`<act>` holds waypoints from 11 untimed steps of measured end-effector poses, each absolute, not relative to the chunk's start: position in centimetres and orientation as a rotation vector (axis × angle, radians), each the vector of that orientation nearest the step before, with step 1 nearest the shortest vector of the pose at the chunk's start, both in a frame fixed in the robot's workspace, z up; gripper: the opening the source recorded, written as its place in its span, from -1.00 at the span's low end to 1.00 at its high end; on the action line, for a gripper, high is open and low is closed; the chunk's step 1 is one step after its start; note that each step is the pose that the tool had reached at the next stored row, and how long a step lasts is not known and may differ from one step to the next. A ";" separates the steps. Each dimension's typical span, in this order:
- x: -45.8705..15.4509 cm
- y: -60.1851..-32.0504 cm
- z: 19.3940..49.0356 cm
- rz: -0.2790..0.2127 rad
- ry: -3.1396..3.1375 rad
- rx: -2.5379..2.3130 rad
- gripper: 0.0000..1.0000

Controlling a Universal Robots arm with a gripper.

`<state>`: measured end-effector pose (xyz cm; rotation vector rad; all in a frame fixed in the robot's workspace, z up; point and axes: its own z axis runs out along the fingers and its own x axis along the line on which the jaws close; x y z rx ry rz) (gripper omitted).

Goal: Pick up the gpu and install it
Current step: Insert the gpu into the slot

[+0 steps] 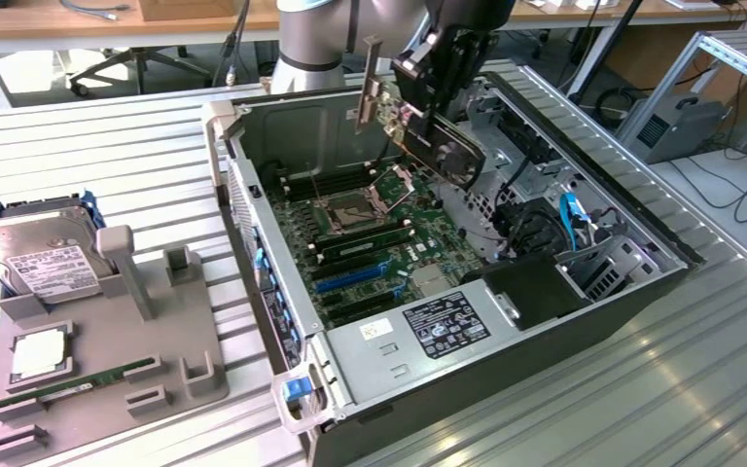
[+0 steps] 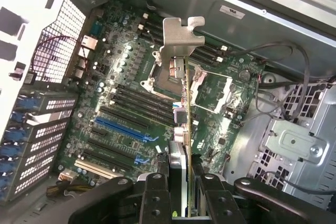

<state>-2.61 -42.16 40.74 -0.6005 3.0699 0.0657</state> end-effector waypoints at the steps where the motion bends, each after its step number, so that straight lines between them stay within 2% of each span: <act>1: -2.6 -42.2 40.7 0.066 3.069 -0.607 -0.47; 11: -2.6 -42.2 40.7 0.066 3.052 -0.693 -0.47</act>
